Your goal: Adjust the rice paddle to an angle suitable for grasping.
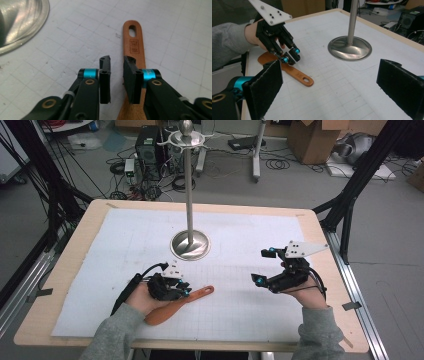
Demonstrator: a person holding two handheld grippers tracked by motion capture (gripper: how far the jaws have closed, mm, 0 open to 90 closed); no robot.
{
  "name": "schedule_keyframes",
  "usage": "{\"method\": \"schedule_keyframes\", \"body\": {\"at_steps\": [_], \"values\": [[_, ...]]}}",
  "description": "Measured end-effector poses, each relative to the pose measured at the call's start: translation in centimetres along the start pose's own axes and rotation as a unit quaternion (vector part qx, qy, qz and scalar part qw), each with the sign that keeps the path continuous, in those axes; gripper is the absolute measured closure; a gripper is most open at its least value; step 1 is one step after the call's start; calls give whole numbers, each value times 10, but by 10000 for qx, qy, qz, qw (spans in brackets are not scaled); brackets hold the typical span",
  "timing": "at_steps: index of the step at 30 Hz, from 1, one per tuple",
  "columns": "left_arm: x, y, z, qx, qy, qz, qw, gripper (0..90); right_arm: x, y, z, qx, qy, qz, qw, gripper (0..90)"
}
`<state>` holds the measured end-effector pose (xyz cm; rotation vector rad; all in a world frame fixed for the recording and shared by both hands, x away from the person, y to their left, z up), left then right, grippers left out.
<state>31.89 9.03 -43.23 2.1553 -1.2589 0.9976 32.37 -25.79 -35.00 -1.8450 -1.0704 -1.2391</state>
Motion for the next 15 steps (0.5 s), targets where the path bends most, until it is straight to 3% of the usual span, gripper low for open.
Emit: {"method": "schedule_keyframes", "body": {"at_steps": [5,11,15], "values": [[6,4,-8,-48,219,29,9997,540,0,-1,0,10,-20,21,10000,52],[10,12,-8,-293,200,273,9990,374,0,0,-1,-9,3,6,10000,52],[12,16,-7,-232,142,317,9991,261,0,1,-1,-15,10,-2,10000,52]]}}
Point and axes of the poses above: each handheld gripper's, and its own axes: z roughly forward along the jaws, x roughly out of its top, y roughly to its right, the point moved 2 cm from there along z, roughly forward along the jaws, and after that the axes turned 3 degrees about y, right-handed, at the moved point
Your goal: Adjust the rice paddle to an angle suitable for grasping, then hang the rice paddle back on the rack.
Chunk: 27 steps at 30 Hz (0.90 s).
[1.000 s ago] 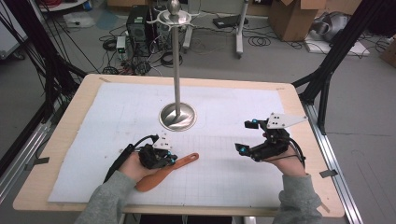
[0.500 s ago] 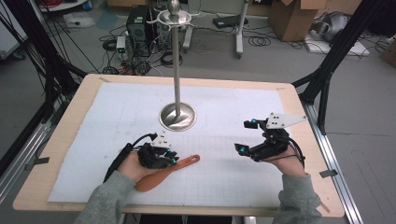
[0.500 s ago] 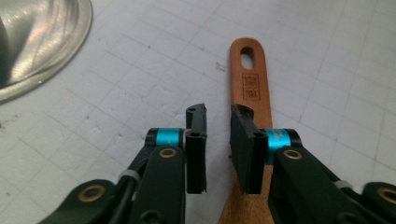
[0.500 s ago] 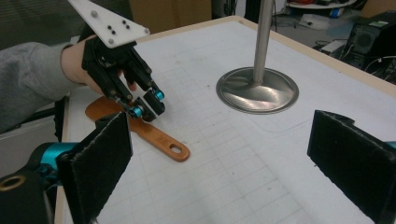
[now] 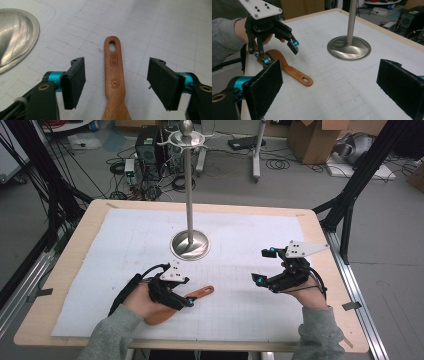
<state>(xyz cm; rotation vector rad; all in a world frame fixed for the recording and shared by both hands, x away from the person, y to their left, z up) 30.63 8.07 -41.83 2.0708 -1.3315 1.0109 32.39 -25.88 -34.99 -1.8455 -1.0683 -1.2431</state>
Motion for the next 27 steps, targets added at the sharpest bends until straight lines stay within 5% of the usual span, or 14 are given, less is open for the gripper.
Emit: {"method": "schedule_keyframes", "body": {"at_steps": [2,7,18,27], "values": [[2,2,1,-63,-33,-182,9998,221,0,0,0,-15,0,0,10000,52],[3,4,3,-81,-73,-246,9996,166,1,0,-2,-83,38,10,10000,52],[-6,2,12,74,-368,-140,9992,175,0,0,-2,-77,41,8,10000,52],[-5,1,17,4,-433,-103,9990,181,-1,0,-5,-89,30,39,9999,52]]}}
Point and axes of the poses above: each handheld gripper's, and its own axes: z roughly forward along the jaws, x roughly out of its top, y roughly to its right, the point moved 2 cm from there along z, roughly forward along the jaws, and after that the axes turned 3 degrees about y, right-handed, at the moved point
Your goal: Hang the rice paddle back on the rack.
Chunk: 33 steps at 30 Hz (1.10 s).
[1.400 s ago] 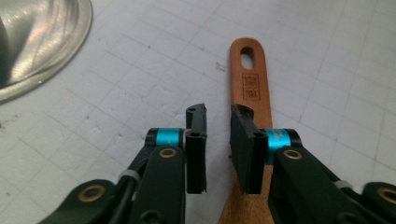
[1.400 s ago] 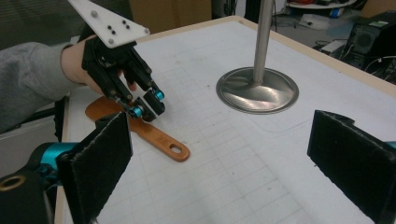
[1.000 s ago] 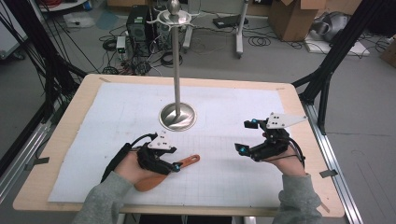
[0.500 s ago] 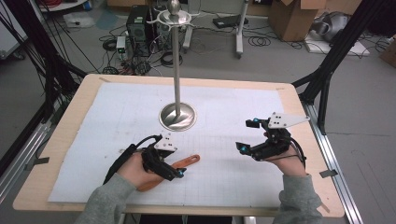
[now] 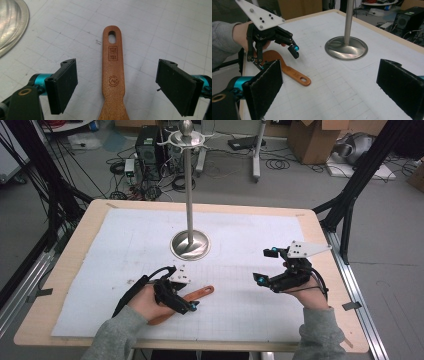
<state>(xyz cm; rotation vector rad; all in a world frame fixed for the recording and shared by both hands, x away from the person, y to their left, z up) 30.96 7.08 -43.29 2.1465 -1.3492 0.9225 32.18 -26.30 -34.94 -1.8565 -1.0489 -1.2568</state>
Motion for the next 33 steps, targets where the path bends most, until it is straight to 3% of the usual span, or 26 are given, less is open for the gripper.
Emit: {"method": "schedule_keyframes", "body": {"at_steps": [9,33], "values": [[0,-2,5,49,-231,21,9997,215,-2,-1,-5,-69,-12,-15,10000,52],[0,-3,15,71,-471,46,9989,289,-5,-2,-9,-116,-59,28,9999,53]]}}
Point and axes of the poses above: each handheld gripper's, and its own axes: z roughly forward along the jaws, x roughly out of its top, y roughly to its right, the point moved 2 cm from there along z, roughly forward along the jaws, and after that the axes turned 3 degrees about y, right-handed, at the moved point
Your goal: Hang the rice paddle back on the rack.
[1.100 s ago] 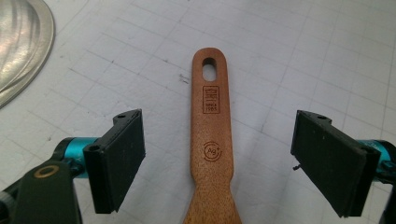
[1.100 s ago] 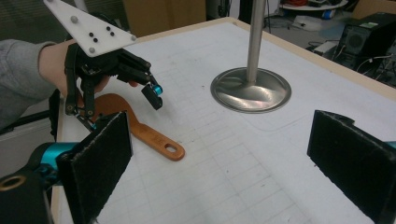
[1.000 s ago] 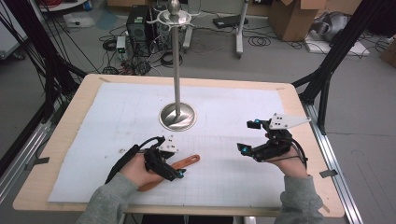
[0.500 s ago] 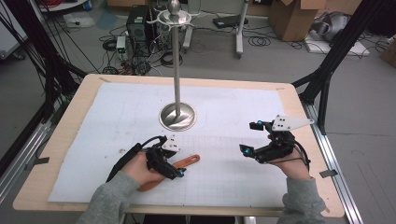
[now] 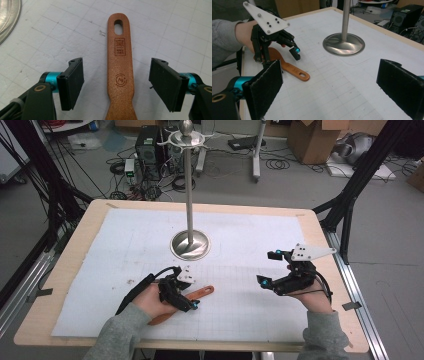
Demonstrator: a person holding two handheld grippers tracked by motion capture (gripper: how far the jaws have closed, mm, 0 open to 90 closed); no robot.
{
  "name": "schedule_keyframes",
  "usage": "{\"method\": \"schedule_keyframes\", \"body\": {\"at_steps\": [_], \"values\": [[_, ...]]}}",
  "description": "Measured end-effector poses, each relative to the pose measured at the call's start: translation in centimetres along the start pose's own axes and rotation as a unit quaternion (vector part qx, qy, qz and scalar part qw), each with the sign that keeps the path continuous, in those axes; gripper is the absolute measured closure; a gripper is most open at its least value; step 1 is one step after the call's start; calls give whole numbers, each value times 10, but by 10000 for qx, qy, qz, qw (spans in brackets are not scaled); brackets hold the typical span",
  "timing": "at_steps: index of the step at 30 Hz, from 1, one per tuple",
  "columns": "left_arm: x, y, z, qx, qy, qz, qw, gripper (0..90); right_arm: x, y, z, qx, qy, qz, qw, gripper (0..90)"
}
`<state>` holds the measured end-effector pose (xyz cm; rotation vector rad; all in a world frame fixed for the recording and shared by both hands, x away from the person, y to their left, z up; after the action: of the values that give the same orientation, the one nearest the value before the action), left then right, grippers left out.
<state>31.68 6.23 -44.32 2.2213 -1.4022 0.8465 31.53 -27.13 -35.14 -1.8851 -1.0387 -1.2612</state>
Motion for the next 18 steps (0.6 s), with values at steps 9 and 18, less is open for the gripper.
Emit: {"method": "schedule_keyframes", "body": {"at_steps": [9,18], "values": [[-1,0,1,25,-54,-12,10000,348,-1,0,0,-1,0,6,10000,53],[-1,-1,-1,40,-105,-62,9999,421,-1,1,-1,-9,-2,-3,10000,53]]}}
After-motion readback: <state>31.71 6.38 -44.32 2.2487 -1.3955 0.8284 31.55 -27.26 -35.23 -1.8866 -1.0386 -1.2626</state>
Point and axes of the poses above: each handheld gripper's, and its own axes: z roughly forward along the jaws, x roughly out of its top, y roughly to its right, the point moved 2 cm from there along z, roughly forward along the jaws, and after that the axes turned 3 degrees about y, right-handed, at the moved point
